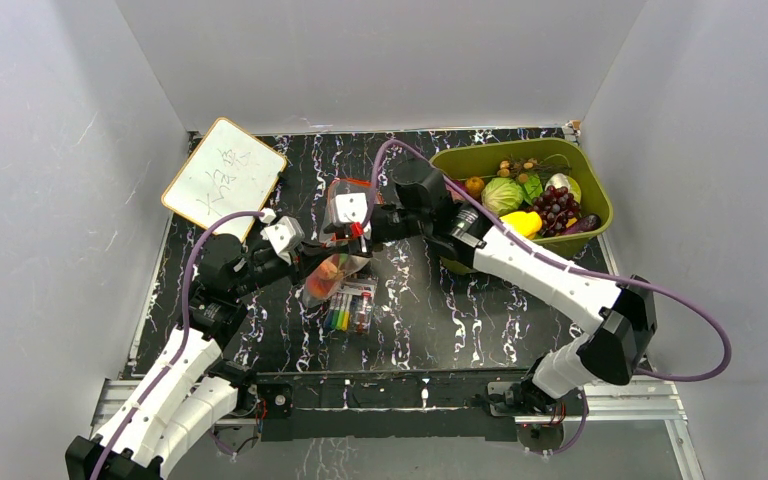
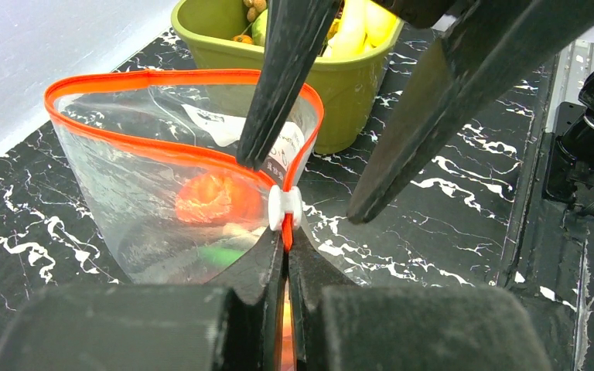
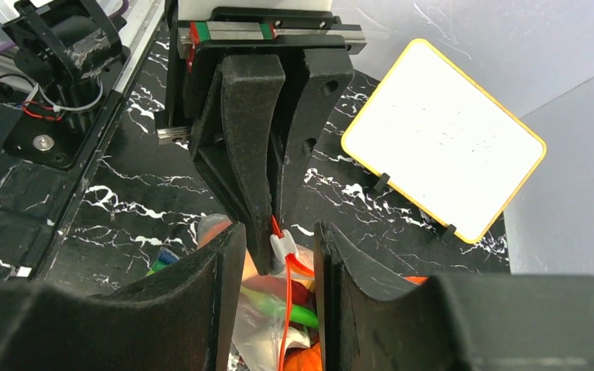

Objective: Place the food in the zip-top bag and seal the zipper
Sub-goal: Zip the zipper food storage bag at the center of the board.

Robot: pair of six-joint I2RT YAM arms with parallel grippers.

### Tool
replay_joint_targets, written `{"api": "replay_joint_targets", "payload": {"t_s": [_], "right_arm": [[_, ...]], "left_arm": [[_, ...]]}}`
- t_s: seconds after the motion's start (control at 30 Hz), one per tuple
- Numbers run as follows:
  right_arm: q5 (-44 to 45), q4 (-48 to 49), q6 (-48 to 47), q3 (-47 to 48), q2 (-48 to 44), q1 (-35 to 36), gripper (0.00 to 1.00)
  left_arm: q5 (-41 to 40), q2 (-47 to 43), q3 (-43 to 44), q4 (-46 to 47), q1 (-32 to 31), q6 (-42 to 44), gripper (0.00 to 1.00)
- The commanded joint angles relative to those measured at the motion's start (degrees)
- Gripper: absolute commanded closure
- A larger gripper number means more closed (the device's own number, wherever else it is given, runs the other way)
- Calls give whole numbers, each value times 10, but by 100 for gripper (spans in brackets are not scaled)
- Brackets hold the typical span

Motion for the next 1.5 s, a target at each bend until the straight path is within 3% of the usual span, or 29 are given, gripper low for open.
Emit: {"api": "replay_joint_targets", "payload": {"t_s": [0.0, 0.2, 0.47, 0.67, 1.1, 1.47], "right_arm": [[-15, 17, -17, 37, 17, 3, 64], [-6, -20, -51, 49, 33, 3, 67], [40, -57, -72, 53, 31, 3, 92], [45, -85, -64, 45, 15, -33, 100], [17, -106, -22, 29, -1, -76, 100], [-11, -138, -36, 31, -27, -94, 100]], "left_arm": [[21, -5, 25, 34, -1, 5, 100], [26, -7, 26, 32, -1, 7, 100], [31, -25, 2, 72, -1, 1, 100], [18, -52, -14, 107, -1, -10, 100], [19, -47, -19, 134, -1, -38, 100], [-67, -74, -19, 132, -1, -76, 100]]}}
